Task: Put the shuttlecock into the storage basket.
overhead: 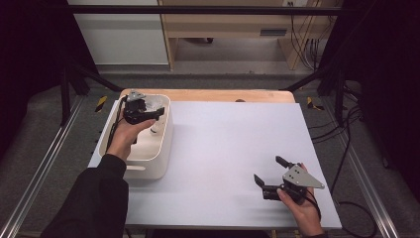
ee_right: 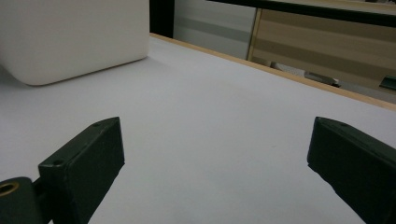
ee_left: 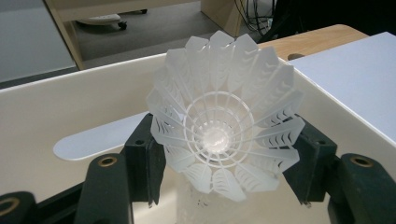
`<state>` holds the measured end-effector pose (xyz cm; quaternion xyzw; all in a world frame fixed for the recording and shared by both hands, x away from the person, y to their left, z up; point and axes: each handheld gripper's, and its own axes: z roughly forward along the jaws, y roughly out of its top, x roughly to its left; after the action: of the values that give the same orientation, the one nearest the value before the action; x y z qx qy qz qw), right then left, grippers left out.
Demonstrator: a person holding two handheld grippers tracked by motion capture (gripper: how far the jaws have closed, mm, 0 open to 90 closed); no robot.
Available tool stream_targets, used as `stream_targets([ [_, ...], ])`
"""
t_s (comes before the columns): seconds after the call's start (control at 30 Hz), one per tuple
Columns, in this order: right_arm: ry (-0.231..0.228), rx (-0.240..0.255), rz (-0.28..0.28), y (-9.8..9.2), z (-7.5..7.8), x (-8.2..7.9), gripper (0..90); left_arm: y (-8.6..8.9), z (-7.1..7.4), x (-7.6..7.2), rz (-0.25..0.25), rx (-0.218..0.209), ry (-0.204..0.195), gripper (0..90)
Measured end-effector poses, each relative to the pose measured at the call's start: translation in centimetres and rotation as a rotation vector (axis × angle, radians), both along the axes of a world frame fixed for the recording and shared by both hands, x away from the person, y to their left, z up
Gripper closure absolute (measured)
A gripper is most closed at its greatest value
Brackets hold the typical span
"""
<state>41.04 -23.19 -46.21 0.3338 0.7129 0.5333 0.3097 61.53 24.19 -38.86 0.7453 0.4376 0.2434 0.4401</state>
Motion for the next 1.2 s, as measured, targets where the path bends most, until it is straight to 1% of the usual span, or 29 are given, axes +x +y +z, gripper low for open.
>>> stream_targets([
  [0.03, 0.001, -0.001, 0.000, 0.02, -0.01, 0.01, 4.0, 0.05, 0.02, -0.01, 0.005, 0.013, -0.003, 38.1],
  [0.13, 0.001, -0.003, 0.004, 0.09, -0.01, 0.00, 4.1, 0.16, 0.04, 0.00, 0.009, 0.012, -0.004, 36.7],
  [0.23, 0.003, -0.002, 0.003, 0.09, -0.03, 0.02, 4.0, 0.08, -0.07, 0.02, 0.005, 0.023, 0.007, 36.6],
  [0.37, 0.005, -0.002, 0.004, 0.09, -0.05, 0.03, 4.0, 0.09, -0.07, 0.08, 0.012, 0.038, 0.009, 35.4],
  [0.47, 0.006, -0.003, 0.006, 0.11, -0.05, 0.02, 4.0, 0.14, 0.02, 0.12, 0.025, 0.008, 0.008, 29.9],
  [0.53, 0.006, -0.002, 0.006, 0.10, -0.04, 0.02, 4.0, 0.18, 0.07, 0.15, 0.029, -0.013, 0.003, 24.3],
  [0.6, 0.006, -0.001, 0.006, 0.11, -0.05, 0.03, 4.0, 0.21, 0.22, 0.14, 0.032, -0.036, -0.011, 20.8],
  [0.67, 0.008, -0.002, 0.006, 0.13, -0.05, 0.02, 4.0, 0.22, 0.42, 0.10, 0.034, -0.055, -0.027, 19.2],
  [0.73, 0.008, -0.003, 0.006, 0.15, -0.05, 0.01, 4.0, 0.27, 0.58, 0.04, 0.040, -0.066, -0.040, 16.5],
  [0.97, 0.008, -0.002, 0.006, 0.14, -0.05, 0.01, 4.0, 0.45, 0.77, 0.01, 0.049, -0.096, -0.052, 14.6],
  [1.2, 0.006, -0.001, 0.006, 0.10, -0.03, 0.00, 4.0, 0.47, 0.88, -0.06, 0.050, -0.108, -0.055, 12.9],
])
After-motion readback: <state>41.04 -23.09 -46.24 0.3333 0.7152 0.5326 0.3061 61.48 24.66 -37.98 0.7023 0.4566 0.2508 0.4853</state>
